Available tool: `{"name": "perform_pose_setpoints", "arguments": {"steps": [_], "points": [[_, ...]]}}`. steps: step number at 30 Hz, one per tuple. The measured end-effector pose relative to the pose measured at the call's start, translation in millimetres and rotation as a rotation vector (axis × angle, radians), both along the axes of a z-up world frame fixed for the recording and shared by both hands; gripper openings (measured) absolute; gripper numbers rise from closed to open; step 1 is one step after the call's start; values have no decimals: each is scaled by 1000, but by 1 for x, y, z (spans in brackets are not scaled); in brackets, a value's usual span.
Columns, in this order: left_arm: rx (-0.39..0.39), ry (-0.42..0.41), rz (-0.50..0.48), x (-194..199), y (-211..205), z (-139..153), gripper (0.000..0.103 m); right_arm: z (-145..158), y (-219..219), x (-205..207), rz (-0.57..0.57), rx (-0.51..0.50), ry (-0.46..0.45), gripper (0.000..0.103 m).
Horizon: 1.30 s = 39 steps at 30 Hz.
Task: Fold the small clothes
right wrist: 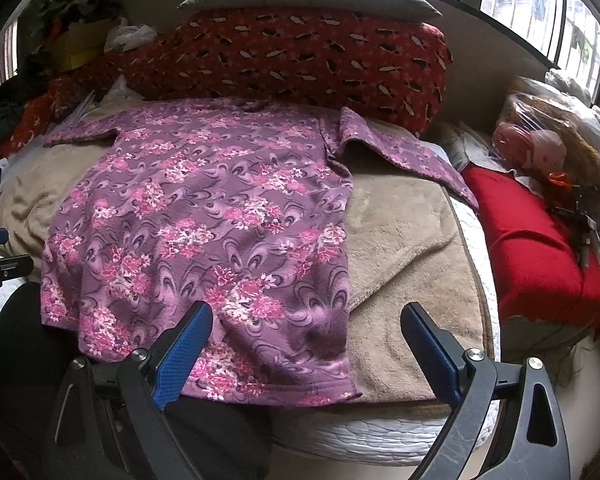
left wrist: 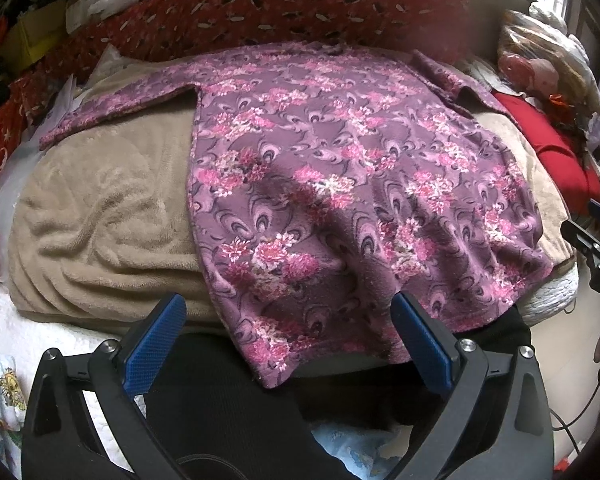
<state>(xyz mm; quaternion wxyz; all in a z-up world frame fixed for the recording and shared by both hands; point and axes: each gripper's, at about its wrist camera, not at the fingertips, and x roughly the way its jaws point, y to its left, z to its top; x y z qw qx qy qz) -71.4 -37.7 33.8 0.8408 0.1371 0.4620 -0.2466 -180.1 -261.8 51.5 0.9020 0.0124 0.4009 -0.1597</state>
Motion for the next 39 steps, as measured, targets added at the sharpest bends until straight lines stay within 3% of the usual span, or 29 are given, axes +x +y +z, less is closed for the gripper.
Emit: {"name": "perform_pose_setpoints", "arguments": {"steps": [19,32,35,39], "points": [[0,-4,-31,-14,-4,0,103,3,3,-1,5,12,-17,96],[18,48,-12,0,-1,-11,103,-3,-6,1,-10,55,4,96],[14,88,48,19,12,-16,103,-11,-19,4,-40,86,26,96],[-8,189,203,58,49,-30,103,-26,-43,5,-107,146,58,96]]}}
